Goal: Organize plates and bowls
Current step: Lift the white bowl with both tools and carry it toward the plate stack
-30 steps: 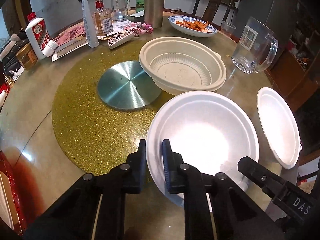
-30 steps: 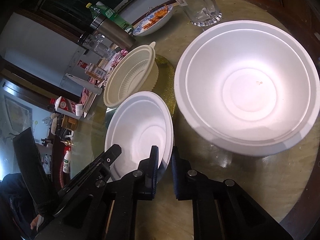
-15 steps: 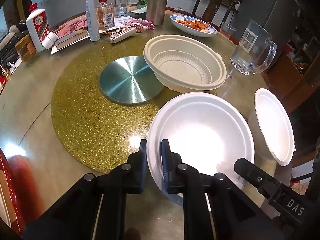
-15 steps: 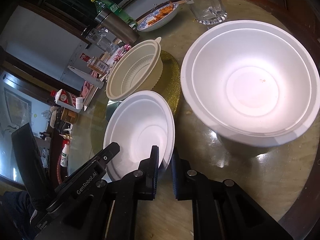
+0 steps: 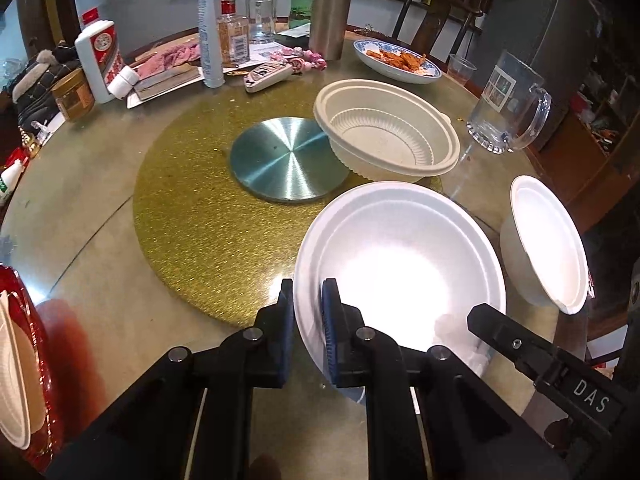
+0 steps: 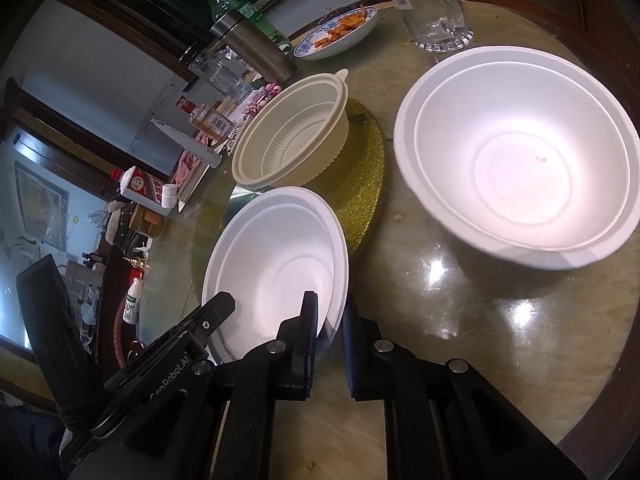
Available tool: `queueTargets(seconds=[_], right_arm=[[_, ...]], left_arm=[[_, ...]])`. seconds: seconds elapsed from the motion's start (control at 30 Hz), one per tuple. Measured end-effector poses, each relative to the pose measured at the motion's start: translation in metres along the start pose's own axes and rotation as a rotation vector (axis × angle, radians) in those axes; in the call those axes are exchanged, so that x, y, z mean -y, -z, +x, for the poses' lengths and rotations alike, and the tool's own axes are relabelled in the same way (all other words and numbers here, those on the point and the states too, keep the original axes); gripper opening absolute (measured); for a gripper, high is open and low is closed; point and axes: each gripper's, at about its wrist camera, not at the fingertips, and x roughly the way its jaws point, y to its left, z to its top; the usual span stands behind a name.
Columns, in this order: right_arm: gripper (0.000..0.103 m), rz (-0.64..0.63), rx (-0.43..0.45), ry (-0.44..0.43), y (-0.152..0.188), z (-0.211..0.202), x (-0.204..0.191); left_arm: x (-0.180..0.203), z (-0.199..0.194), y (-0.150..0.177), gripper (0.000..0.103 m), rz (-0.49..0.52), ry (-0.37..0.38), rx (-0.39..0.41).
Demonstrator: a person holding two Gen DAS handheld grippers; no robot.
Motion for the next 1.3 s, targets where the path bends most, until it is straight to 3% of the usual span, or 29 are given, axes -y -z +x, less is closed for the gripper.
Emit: queueTargets(seconds=[0.67,1.3], right_arm=[[0.011,-0.144,0.025,0.003,0.034,-0.020,-0.067],[0.011,-0.219,0.021,-0.001,0.057,-0.025,-0.096]], left_arm=[[-0.052,-0.058,0.025,0.011,-0.051,-0.027,0.111],[-0.078,-0.083,0.047,0.012,-0.091,-0.052,0.148]])
